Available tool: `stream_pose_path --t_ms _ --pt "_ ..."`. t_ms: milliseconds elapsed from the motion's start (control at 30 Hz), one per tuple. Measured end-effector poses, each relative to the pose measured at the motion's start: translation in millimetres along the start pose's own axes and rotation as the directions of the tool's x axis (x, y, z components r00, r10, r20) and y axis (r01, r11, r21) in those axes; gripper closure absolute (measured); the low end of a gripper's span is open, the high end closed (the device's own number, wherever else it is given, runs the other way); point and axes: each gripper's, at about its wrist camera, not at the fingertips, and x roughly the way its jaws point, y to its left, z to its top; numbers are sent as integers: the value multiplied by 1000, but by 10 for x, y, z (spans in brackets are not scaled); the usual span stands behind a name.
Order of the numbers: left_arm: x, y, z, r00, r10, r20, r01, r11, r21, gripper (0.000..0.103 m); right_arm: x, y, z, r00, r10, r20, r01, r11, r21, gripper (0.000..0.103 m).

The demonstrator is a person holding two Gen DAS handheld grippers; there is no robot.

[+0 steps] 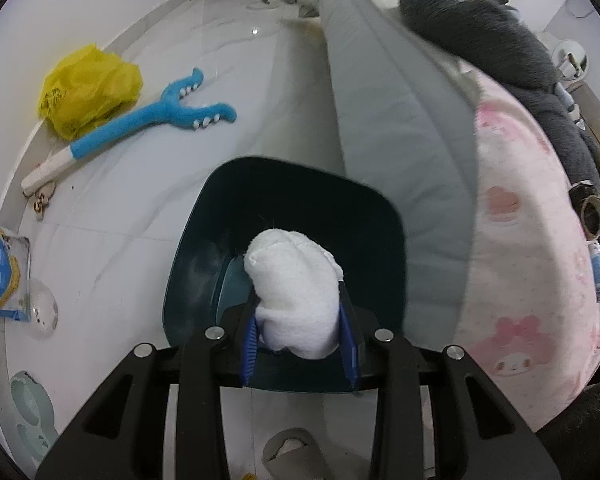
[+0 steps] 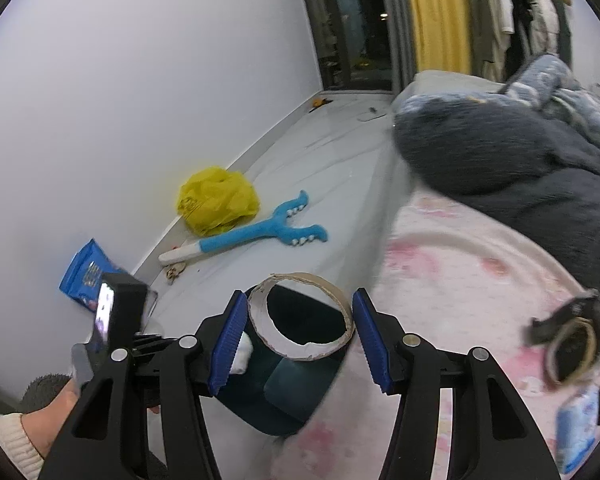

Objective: Collect trash
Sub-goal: 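Carry the tissue in the left tool and tape roll in the right tool over the green bin, then open the left tool to drop the tissue while the right tool drops the tape roll into the bin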

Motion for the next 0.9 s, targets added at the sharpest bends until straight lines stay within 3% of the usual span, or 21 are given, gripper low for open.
stream_pose_path --t_ms 233,333,467,667,900 --pt "72 219 -60 999 11 -38 -12 1000 -21 55 321 133 -6 998 29 -60 -29 1000 5 48" --pt "-23 302 -66 1000 4 -11 -4 1000 -30 45 466 192 -20 996 31 -84 -31 1000 0 48" --pt "-143 396 -73 1000 -3 21 3 999 -38 43 639 231 -59 992 27 -123 -28 1000 -8 48" --pt "-437 503 -68 994 -4 109 10 999 -47 42 882 307 -113 983 12 -181 -16 1000 -19 48" --pt "-903 455 -41 969 -8 248 21 999 -49 45 1209 353 -209 968 -7 -252 -1 1000 -30 48"
